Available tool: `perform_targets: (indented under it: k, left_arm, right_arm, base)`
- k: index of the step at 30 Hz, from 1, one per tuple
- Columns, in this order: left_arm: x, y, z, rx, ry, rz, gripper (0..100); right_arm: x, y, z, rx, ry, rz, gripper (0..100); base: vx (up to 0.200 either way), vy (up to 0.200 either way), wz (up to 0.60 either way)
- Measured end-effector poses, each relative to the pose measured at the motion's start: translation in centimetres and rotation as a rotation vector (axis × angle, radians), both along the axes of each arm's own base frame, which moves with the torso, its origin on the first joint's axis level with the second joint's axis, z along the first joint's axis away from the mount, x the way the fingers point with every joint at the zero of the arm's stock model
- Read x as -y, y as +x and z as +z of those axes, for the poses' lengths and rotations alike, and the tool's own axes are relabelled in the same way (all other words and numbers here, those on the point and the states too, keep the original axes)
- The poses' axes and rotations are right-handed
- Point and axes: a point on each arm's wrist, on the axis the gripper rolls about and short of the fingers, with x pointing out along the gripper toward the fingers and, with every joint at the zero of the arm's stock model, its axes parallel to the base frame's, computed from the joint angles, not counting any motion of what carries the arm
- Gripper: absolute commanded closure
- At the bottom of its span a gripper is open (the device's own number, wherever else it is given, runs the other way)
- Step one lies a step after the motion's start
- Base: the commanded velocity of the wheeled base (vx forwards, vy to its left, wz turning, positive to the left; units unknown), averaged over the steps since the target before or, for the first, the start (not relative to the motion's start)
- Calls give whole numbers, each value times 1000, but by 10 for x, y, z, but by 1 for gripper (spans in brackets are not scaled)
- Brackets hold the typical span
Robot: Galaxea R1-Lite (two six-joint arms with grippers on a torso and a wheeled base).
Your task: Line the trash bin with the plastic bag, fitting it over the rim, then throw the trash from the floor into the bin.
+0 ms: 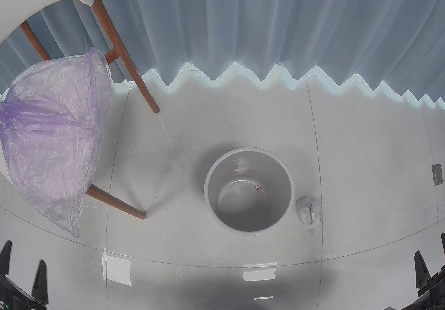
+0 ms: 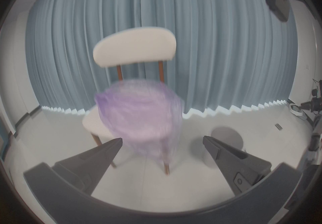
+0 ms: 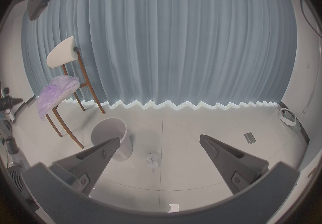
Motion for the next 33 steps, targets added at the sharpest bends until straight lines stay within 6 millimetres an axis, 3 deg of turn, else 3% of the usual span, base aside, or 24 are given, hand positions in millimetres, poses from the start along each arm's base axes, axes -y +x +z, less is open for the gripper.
perform_targets:
  k: [7,15,22,26,33]
  left_arm:
    - [0,-5,20,205,43,42,0]
    - [4,-5,18,164,96,-148,0]
    - [4,-11,49,135,115,-184,0]
    - [4,-1,69,75,147,-182,0]
    - [4,38,97,-97,172,-194,0]
  right_arm:
    - [0,0,0,0,0,0,0]
    - [0,0,0,0,0,0,0]
    - [0,0,0,0,0,0,0]
    - [0,0,0,0,0,0,0]
    - [0,0,0,0,0,0,0]
  base:
    - [0,0,0]
    - [0,0,0]
    - [0,0,0]
    - [0,0,0]
    - [0,0,0]
